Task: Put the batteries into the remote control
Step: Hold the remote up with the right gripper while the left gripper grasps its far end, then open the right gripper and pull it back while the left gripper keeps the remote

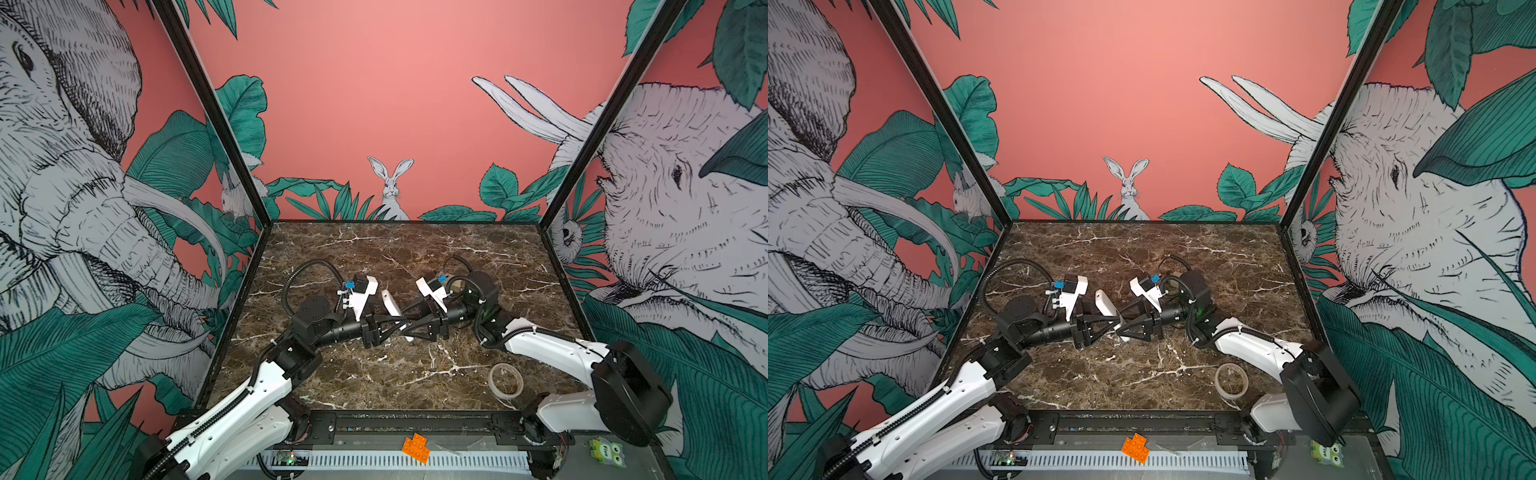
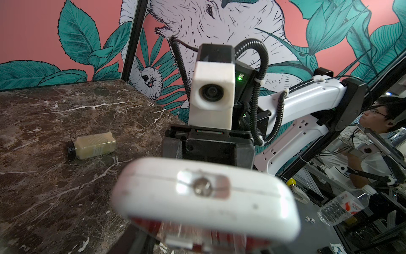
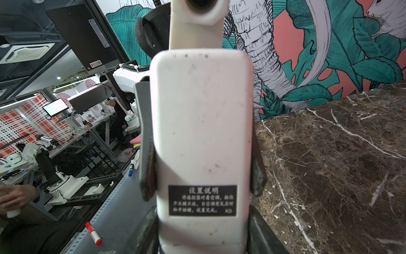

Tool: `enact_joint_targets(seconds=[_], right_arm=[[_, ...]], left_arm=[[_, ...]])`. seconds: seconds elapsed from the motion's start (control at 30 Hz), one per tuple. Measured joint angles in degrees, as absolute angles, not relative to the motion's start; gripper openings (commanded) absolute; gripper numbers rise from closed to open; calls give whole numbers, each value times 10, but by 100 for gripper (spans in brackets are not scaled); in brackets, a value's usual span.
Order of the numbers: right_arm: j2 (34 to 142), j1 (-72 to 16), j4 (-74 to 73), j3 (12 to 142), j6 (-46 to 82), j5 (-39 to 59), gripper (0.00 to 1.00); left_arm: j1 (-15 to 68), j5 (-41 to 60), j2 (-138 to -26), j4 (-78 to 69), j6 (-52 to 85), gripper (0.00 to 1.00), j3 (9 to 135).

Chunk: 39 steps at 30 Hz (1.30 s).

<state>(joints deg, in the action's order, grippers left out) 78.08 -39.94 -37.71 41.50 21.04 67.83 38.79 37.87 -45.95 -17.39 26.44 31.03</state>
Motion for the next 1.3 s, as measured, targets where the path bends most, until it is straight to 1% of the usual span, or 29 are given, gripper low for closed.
enact_joint_targets(seconds=[0.27,0.43,0.6,0.73,0.93,1.07,1.2,1.3], right_arm=[[785,-399,-378,415,211,679,15],[785,-397,-384,415,211,680,21],[787,-396,-387,415,210,680,34],[796,-396,-396,415,210,680,42],[799,-396,-406,408,212,680,61],[799,-396,-413,403,212,662,72],[797,-396,-393,399,190,642,79],[781,-396,-336,398,152,621,80]], left_arm=[[388,370,-462,-166,256,12,312],[390,367,-465,-156,248,8,321],[392,354,-465,-140,239,0,327],[394,345,-464,-129,235,0,329],[396,335,-464,-112,230,0,333],[397,300,-465,-74,222,0,347],[397,254,-467,-34,216,0,358],[396,217,-468,-4,214,0,358]])
